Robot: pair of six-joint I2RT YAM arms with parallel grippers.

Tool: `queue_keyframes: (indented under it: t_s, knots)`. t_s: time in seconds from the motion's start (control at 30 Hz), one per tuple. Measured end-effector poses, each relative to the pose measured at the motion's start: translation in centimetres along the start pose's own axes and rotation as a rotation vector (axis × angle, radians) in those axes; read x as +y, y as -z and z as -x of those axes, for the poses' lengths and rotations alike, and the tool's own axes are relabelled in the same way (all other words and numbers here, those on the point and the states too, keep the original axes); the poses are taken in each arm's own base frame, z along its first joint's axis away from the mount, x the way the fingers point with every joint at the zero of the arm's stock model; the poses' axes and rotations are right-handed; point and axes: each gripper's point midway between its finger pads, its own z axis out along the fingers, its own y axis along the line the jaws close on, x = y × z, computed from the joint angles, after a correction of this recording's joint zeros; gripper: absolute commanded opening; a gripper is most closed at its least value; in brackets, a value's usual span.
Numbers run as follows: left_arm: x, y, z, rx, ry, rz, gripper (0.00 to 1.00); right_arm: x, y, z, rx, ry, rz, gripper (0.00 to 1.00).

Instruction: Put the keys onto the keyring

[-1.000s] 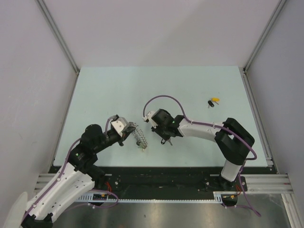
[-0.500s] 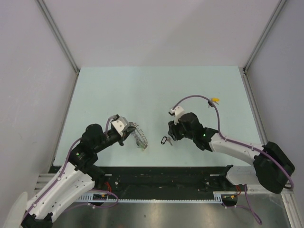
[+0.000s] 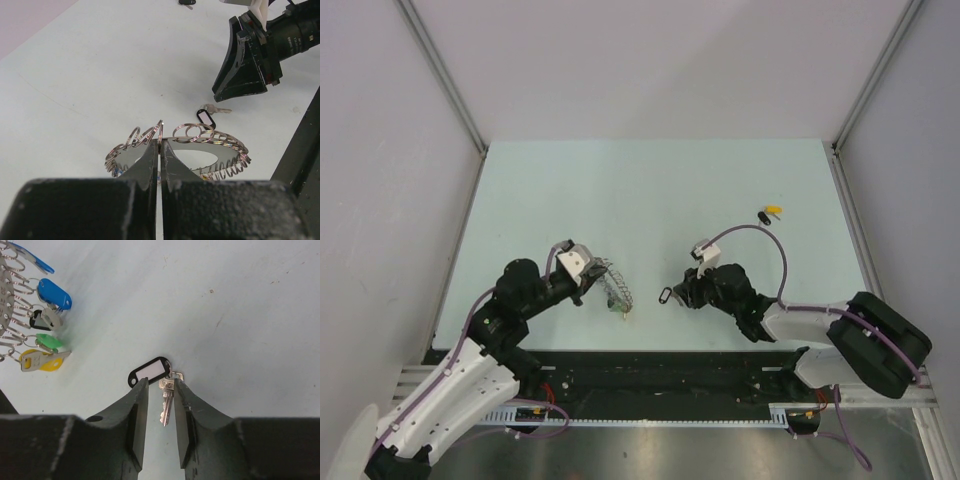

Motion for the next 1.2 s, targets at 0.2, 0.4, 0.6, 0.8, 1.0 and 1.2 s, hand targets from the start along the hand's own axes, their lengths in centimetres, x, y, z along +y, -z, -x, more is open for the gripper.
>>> queue_keyframes:
  t_s: [0.2, 0.4, 0.6, 0.8, 1.0, 1.2]
  knots:
    - [0.1, -0.2, -0.3, 0.008, 0.002, 0.006, 0.00, -0.4, -1.0, -0.3, -0.038, -0.008, -0.005, 0.29]
    - [0.1, -0.2, -0.4, 0.008, 0.002, 0.005, 0.00, -0.7, -1.8, -0.3, -0.062, -0.018, -0.009, 0.29]
    - [0.1, -0.2, -0.5, 0.010, 0.002, 0.005, 0.00, -1.1, -2.3, -0.9, -0.055, -0.021, -0.015, 0.24]
    - [0.1, -0.3, -0.6, 0.015, 0.003, 0.004, 0.00, -1.4, -2.6, -1.7, -0.041, -0.028, -0.021, 0.20]
    - [0.1, -0.3, -0.5, 0.011, 0.002, 0.005, 0.00, -1.1, -2.7, -2.2, -0.029, -0.027, 0.001, 0.19]
    - [0.1, -0.3, -0.5, 0.010, 0.002, 0.005, 0.00, -0.9, -2.9, -2.5, -0.025, -0.028, 0.017, 0.19]
